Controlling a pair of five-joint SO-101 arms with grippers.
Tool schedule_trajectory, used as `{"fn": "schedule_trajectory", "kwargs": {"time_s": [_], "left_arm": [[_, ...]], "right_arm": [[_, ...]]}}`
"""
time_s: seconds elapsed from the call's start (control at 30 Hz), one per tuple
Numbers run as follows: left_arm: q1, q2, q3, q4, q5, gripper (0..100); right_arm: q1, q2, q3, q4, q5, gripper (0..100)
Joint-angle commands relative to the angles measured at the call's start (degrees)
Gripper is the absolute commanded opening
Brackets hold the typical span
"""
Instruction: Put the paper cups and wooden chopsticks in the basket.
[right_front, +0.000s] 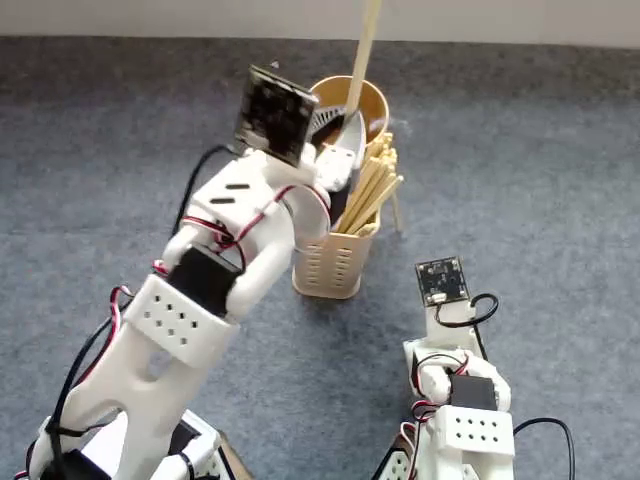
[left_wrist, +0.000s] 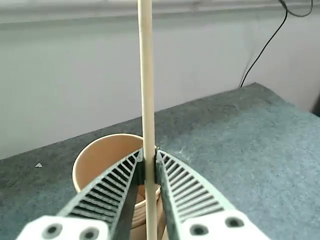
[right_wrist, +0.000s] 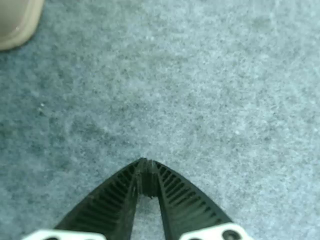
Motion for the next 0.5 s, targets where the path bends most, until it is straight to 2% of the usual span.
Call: {"fn": "schedule_trajectory", "kwargs": {"time_s": [0.0,0.23,0.47], "left_arm": [[0.48,-1.80,7.34,-6.68,-2.37,0],[0.75,-11.65,17.80,-7.38,-5.71,2],[-1.63,-20.09,22.99,-7.21,-5.89,19]], "right_arm": [[-0.66,-0.57,0.04,-0.84,0.62,0.5],[-0.66,-0.57,0.04,-0.84,0.62,0.5],[-0.75,-0.57,0.04,-0.84,0.62,0.5]]}}
